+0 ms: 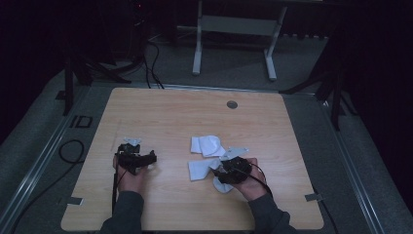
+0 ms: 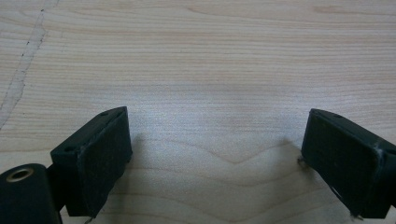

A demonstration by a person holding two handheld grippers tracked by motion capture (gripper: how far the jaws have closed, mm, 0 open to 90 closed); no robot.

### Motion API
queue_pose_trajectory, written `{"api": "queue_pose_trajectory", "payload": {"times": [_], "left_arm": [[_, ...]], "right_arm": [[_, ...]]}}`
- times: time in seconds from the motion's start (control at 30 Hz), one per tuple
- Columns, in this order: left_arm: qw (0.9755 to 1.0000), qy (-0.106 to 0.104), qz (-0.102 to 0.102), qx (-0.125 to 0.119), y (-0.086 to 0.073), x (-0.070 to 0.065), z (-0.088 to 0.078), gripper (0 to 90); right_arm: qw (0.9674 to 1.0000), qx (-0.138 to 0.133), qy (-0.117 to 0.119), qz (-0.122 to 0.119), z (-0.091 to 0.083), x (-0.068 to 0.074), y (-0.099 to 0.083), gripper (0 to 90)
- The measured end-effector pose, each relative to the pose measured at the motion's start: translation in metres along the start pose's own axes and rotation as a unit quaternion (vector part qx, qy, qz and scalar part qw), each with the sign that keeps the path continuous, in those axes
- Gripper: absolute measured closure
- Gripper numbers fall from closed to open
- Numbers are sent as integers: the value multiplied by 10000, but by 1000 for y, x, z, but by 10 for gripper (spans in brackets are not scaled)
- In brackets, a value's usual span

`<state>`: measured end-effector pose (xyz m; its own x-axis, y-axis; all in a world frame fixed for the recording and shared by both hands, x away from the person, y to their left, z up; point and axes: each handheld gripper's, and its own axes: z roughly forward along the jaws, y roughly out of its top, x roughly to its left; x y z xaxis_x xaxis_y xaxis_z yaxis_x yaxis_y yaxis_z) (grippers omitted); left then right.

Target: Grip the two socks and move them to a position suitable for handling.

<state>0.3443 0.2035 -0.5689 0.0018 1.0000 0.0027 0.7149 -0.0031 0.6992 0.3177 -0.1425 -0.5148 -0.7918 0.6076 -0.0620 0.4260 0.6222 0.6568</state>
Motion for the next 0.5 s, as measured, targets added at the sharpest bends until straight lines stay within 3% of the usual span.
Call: {"api": "queue_pose_trajectory", "payload": {"times": [0.13,0.4,0.5], "left_arm": [[10000,0,4,2,0,0,0,83],[10000,0,1,-1,0,0,0,83],[10000,0,4,2,0,0,0,83]], "right_arm": [[10000,87,-30,16,6,-2,0,508],[9999,-83,-29,51,8,-1,7,799],[9999,-144,39,-37,8,4,12,822]]}}
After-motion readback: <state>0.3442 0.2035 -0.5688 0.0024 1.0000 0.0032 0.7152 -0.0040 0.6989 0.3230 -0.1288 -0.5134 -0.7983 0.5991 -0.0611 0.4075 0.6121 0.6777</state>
